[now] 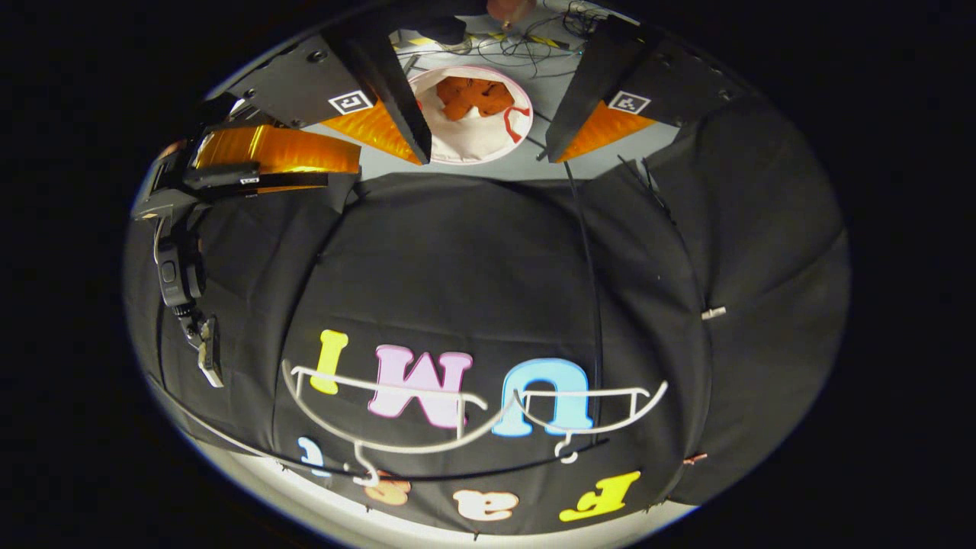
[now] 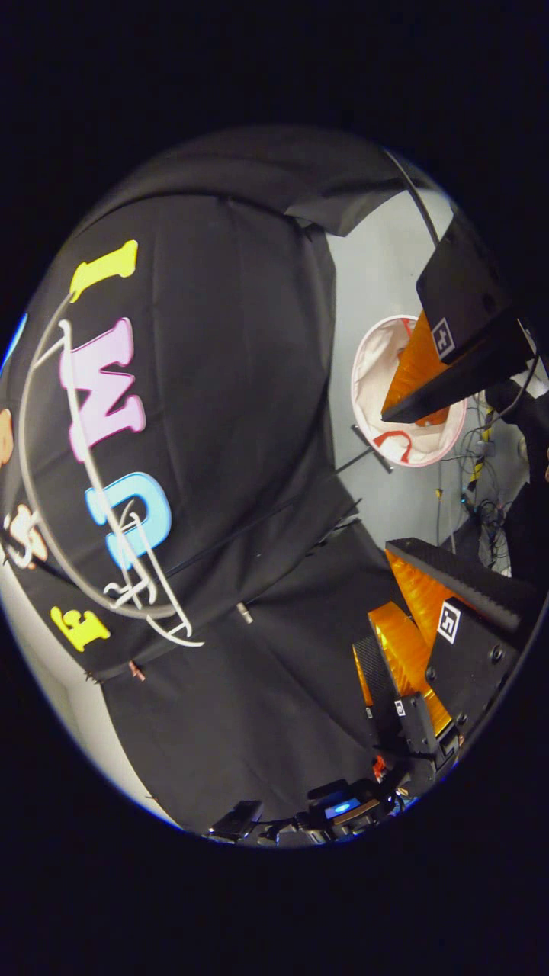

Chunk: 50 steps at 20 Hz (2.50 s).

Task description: Grasp the clothes on the hanger with both hands and then place them into the laundry hamper below.

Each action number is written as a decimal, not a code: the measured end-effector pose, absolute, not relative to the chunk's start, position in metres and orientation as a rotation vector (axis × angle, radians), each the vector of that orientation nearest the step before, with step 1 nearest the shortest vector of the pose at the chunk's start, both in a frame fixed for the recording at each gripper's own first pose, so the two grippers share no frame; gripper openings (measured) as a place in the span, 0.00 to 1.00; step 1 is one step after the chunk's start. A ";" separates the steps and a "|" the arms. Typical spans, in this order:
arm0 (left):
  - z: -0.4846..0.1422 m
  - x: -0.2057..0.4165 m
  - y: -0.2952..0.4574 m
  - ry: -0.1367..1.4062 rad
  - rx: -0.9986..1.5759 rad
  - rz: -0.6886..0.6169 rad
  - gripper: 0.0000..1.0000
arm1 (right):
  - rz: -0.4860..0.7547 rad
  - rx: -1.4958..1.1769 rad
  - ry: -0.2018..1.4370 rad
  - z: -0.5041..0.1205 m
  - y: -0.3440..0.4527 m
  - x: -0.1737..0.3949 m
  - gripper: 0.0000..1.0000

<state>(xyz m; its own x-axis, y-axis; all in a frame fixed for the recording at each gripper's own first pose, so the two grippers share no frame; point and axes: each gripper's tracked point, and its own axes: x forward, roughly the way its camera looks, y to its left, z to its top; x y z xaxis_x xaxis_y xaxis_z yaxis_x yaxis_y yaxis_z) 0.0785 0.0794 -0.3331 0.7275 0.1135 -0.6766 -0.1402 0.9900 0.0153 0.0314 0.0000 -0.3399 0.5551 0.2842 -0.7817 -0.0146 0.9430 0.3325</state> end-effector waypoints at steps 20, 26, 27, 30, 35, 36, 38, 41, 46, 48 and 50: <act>-0.020 -0.014 0.041 -0.007 -0.004 -0.004 0.93 | 0.128 0.160 0.157 -0.029 0.048 -0.003 1.00; -0.020 -0.006 0.025 -0.016 0.004 -0.049 0.95 | 0.093 0.066 0.054 0.009 0.047 -0.014 0.97; -0.019 -0.003 0.020 -0.018 0.001 -0.058 0.98 | 0.088 0.062 0.039 0.014 0.044 -0.014 0.97; -0.019 0.005 0.012 -0.021 -0.005 -0.066 0.95 | 0.070 0.059 0.012 0.021 0.030 -0.011 0.97; -0.025 0.020 -0.001 0.000 0.002 -0.049 0.95 | 0.064 0.073 0.008 0.029 0.007 -0.009 0.97; -0.027 0.021 -0.005 0.007 -0.002 -0.047 0.95 | 0.069 0.077 0.007 0.028 0.006 -0.009 0.97; -0.027 0.025 -0.015 0.010 -0.005 -0.053 0.95 | 0.078 0.091 0.004 0.029 0.001 -0.004 0.97; -0.025 0.028 -0.022 0.001 0.002 -0.047 0.95 | 0.084 0.091 0.012 0.023 -0.007 -0.001 0.97; -0.028 0.034 -0.030 0.001 0.012 -0.034 0.95 | 0.111 0.106 0.035 0.017 -0.010 0.005 0.97; -0.028 0.036 -0.030 0.003 0.010 -0.029 0.95 | 0.120 0.110 0.039 0.016 -0.011 0.005 0.97; -0.028 0.038 -0.030 0.003 0.011 -0.023 0.95 | 0.123 0.110 0.036 0.017 -0.013 0.007 0.97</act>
<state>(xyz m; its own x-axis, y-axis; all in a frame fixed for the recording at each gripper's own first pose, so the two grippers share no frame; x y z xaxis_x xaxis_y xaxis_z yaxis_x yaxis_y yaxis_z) 0.0375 -0.0302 -0.0280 0.9997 -0.0232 -0.0029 0.0233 0.9997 0.0113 0.0066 -0.0126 0.0167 0.9918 0.1244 -0.0295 -0.1204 0.9865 0.1112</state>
